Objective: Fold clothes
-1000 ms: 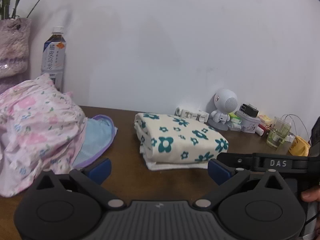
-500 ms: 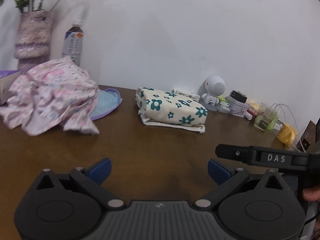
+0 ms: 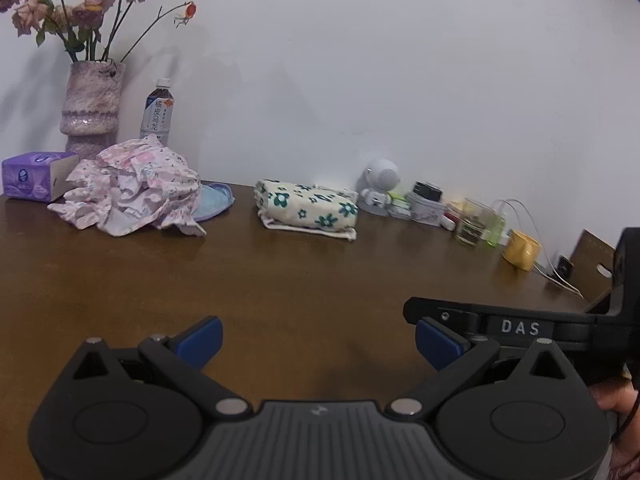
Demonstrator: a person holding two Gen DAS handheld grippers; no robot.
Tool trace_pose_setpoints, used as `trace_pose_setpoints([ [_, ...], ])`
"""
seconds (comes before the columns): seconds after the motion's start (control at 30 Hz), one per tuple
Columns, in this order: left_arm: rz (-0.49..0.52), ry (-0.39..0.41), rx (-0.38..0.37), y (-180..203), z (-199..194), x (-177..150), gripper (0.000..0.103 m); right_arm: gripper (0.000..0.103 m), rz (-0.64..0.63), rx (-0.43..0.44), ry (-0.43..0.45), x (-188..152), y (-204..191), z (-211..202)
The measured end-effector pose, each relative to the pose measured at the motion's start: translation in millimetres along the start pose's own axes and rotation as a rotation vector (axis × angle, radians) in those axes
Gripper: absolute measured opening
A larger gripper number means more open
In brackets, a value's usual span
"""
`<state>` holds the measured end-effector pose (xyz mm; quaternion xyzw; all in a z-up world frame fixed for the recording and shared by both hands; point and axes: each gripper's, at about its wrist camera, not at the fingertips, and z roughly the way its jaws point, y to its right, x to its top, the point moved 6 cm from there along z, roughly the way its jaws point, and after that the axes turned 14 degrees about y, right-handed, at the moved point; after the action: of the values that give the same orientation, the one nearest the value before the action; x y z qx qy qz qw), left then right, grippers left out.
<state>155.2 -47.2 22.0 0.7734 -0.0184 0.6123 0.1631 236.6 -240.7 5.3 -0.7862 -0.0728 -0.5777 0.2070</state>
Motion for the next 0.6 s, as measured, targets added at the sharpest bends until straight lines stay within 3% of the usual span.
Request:
trace_pose_setpoints([
  [0.33, 0.005, -0.001, 0.021, -2, -72, -32, 0.103, 0.103, -0.040, -0.007, 0.008, -39, -34, -80],
  [0.6, -0.013, 0.045, 0.041, -12, -89, -46, 0.103, 0.103, -0.108, -0.047, 0.055, -64, -51, -121],
])
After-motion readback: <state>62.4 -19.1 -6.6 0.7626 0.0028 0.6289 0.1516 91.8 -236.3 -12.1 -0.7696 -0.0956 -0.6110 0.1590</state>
